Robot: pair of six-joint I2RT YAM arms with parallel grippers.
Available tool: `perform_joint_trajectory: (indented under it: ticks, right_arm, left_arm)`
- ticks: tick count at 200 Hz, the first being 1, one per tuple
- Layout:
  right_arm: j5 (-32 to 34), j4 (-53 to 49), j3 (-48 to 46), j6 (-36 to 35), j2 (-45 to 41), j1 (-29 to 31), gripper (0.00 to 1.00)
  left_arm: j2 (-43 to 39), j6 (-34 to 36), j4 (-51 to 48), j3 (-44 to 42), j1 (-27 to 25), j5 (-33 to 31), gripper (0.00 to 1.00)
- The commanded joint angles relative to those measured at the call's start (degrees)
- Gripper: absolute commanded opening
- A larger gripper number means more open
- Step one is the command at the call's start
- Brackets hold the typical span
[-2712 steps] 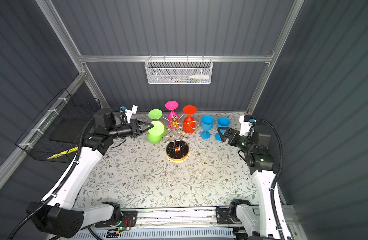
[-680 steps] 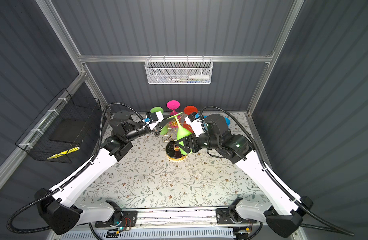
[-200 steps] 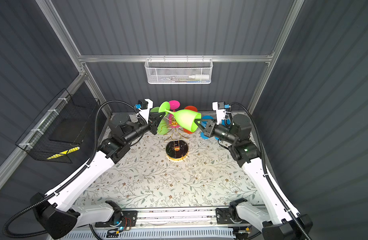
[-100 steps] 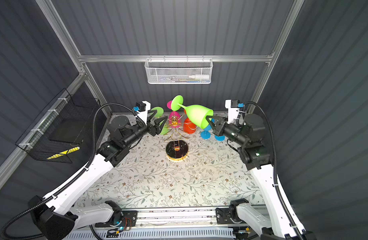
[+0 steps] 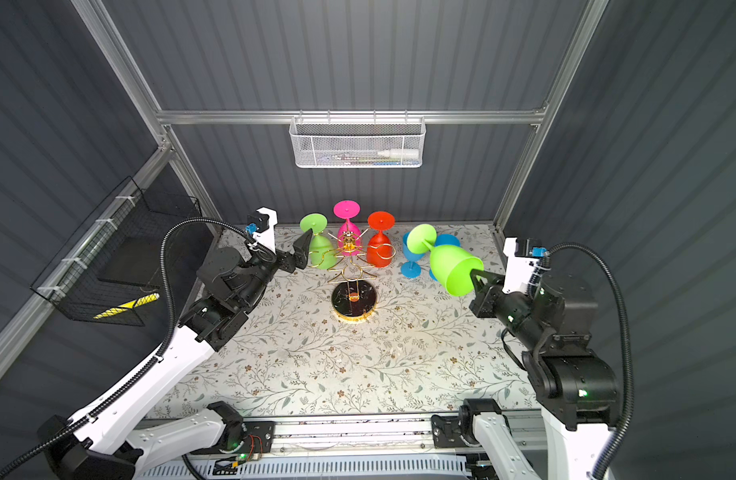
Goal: Take the wine glass off the wine glass rack
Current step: 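Carry the green glass beside the blue glasses with the right gripper while the left withdraws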
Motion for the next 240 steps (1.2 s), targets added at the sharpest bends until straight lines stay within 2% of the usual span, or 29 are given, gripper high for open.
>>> perform_joint_trajectory:
  ticks: [1, 41, 94, 118, 138, 210, 240]
  right_arm:
    - [7.6, -12.5, -0.9, -4.1, 1.0, -0.2, 0.0]
    - [16.1, -16.2, -3.4, -4.8, 4.9, -0.2, 0.0]
    - [23.9, -13.2, -5.9, -5.6, 13.8, -0.2, 0.0]
    - [22.2, -9.8, -6.7, -6.2, 17.9, -0.2, 0.0]
    - [23.2, -7.9, -6.6, -7.2, 23.2, -0.6, 0.0]
    - [25.6, -1.2, -2.8, -9.1, 36.6, -5.8, 0.0]
    - [23.8, 0.4, 0.4, -8.8, 41.0, -7.8, 0.0]
  left_arm:
    - [-1.7, 2.0, 2.8, -1.6, 0.4, -5.7, 0.94]
    - [-5.1, 1.5, 6.1, -5.4, 1.7, -12.1, 0.95]
    - [-9.0, 2.2, 6.8, -9.6, 2.9, -12.4, 0.97]
    - [-10.1, 2.3, 7.0, -11.4, 3.7, -14.1, 0.98]
    - [-11.3, 2.2, 8.1, -13.3, 4.5, -15.8, 0.98]
    - [-14.7, 3.2, 7.5, -15.7, 7.4, -18.7, 0.99]
    - [-16.6, 3.9, 7.6, -17.1, 7.8, -19.6, 0.99]
